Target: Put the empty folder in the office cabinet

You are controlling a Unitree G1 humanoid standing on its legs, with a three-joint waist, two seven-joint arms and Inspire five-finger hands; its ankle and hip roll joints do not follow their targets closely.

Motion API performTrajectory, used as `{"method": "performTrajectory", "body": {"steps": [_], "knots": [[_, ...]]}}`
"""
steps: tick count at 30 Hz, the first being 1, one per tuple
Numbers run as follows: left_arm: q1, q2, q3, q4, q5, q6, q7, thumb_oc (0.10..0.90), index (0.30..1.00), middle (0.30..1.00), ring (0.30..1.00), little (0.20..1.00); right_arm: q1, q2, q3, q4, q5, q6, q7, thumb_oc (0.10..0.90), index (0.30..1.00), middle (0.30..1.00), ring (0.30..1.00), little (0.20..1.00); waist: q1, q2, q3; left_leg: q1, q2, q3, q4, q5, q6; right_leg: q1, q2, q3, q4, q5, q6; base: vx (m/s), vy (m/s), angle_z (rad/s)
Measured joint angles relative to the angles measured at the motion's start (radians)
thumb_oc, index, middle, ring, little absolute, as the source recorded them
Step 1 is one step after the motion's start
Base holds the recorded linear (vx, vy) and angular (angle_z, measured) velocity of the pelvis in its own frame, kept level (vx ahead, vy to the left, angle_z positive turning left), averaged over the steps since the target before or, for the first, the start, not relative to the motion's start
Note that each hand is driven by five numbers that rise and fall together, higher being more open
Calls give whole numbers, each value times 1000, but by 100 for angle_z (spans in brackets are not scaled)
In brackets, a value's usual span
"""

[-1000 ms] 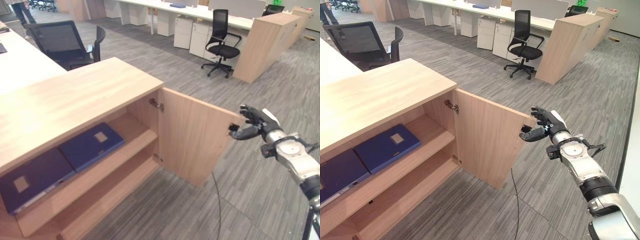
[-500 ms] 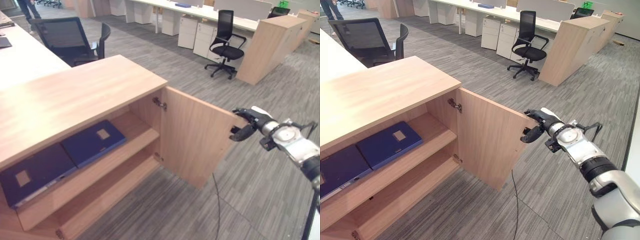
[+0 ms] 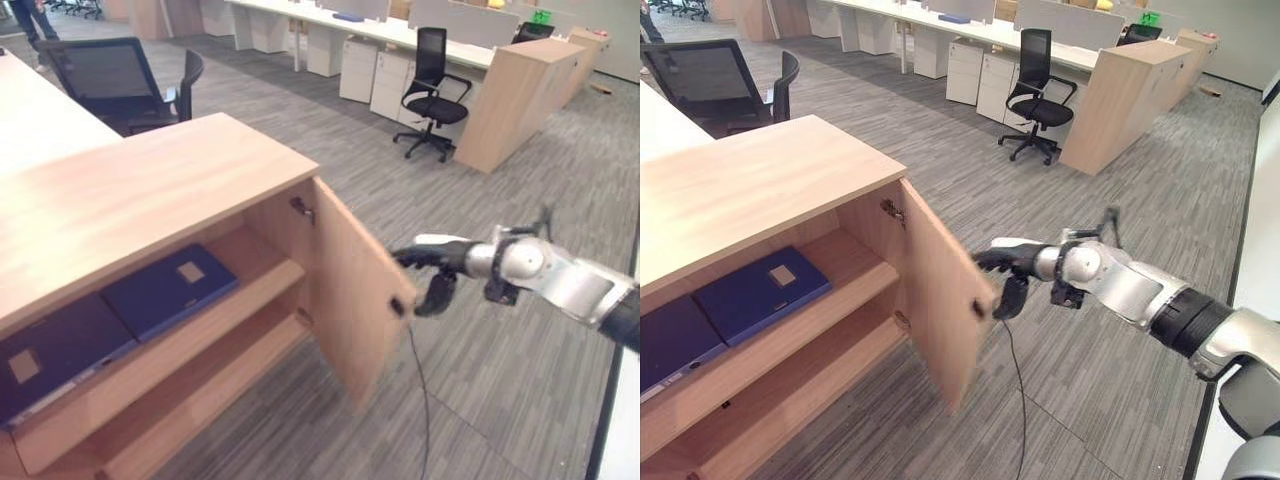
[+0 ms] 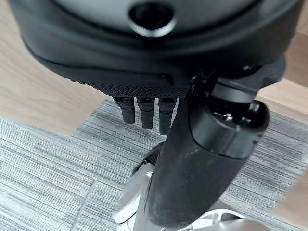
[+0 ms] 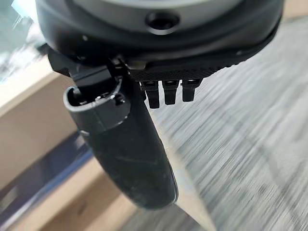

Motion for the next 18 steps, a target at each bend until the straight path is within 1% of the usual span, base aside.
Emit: {"method": "performTrajectory", "body": {"steps": [1, 2, 5, 6, 7, 8, 9, 10, 11, 12, 13, 14, 16, 18], "knots": [[0, 0, 0, 0, 4, -1, 0, 800, 900, 900, 900, 900, 1, 20, 25, -54, 22, 7, 9, 800, 900, 900, 900, 900, 0, 0, 0, 0, 1, 0, 0, 0, 0, 0, 0, 0, 0, 0, 0, 0, 0, 0], [-2, -1, -1, -1, 17, -2, 1, 800, 900, 900, 900, 900, 18, 91, 33, -109, 108, 2, 56, 800, 900, 900, 900, 900, 0, -1, 0, -1, 1, -1, 0, 1, -1, 0, 0, -1, 0, 0, 0, 0, 0, 0], [-4, -2, -4, -7, 36, -3, 4, 800, 900, 900, 900, 900, 104, 240, -5, -220, 234, -69, 60, 800, 900, 900, 900, 900, 15, -3, -11, -2, 1, -8, 0, 2, -1, 3, 1, -7, 0, -2, 0, 9, -23, 6], [-5, -1, -14, -10, 37, -2, 8, 800, 900, 900, 900, 900, 167, 324, -52, -237, 286, -97, 58, 800, 900, 900, 900, 900, 32, -7, -21, -3, 1, -9, 0, 2, -1, 4, 0, -8, 0, -3, 1, 5, -35, 6], [-3, -1, -15, -13, 37, -2, 11, 800, 900, 900, 900, 900, 215, 384, -87, -234, 307, -112, 51, 800, 900, 900, 900, 900, 38, -10, -27, -3, 1, -12, 0, 2, -1, 7, 0, -11, 0, -4, 1, 5, -37, 6], [-2, -1, -27, -14, 38, -1, 11, 800, 900, 900, 900, 900, 262, 447, -120, -226, 325, -122, 41, 800, 900, 900, 900, 900, 49, -6, -30, -4, 0, -14, 0, 2, 0, 7, -1, -12, 0, -5, 2, -6, -26, 7], [13, 0, -47, -26, 40, 1, 16, 800, 900, 900, 900, 900, 330, 516, -167, -189, 351, -130, 34, 800, 900, 900, 900, 900, 65, -9, -37, -3, 0, -16, 0, 2, 0, 10, -1, -15, 0, -9, 7, -1, -52, 10], [45, 2, -51, -96, 65, -10, 34, 800, 900, 900, 900, 900, 408, 600, -204, -130, 392, -155, 1, 800, 900, 900, 900, 900, 75, -15, -43, 2, -1, -22, 0, 1, 1, 19, -3, -20, 0, -13, 9, -4, -61, 16], [56, -12, -79, -114, 71, -9, 51, 800, 900, 900, 900, 900, 429, 624, -210, -94, 412, -154, -26, 800, 900, 900, 900, 900, 85, -14, -45, -2, -3, -30, 0, 0, 3, 24, -5, -23, 0, -17, 12, 5, -82, 24], [56, -8, -81, -117, 74, -10, 61, 800, 900, 900, 900, 900, 450, 640, -220, -55, 427, -157, -43, 800, 900, 900, 900, 900, 93, -14, -47, -11, -4, -36, 0, -4, 8, 25, -6, -30, 0, -17, 13, 5, -69, 25], [56, -12, -80, -118, 74, -10, 70, 800, 900, 900, 900, 900, 471, 636, -218, -16, 430, -157, -66, 800, 900, 900, 900, 900, 107, -14, -47, -21, -4, -41, -1, -9, 7, 21, -6, -30, 0, -17, 13, 16, -80, 26], [59, -12, -78, -119, 73, -13, 70, 800, 900, 900, 900, 900, 514, 633, -229, 11, 429, -161, -69, 800, 900, 900, 900, 900, 112, -14, -47, -28, -5, -51, -3, -8, 9, 22, -6, -32, 0, -17, 13, 19, -90, 21], [72, -13, -77, -119, 69, -14, 69, 800, 900, 900, 900, 900, 542, 603, -213, 45, 417, -151, -78, 800, 900, 900, 900, 900, 113, -11, -45, -31, -5, -62, -4, -3, 9, 23, -5, -33, 0, -17, 13, 12, -88, 14], [78, -14, -52, -118, 64, -18, 66, 800, 900, 900, 900, 900, 613, 505, -214, 66, 379, -142, -70, 800, 900, 900, 900, 900, 115, -10, -43, -43, -1, -75, -4, 10, 17, 24, 0, -48, 0, -19, 10, 8, -114, 18]]}}
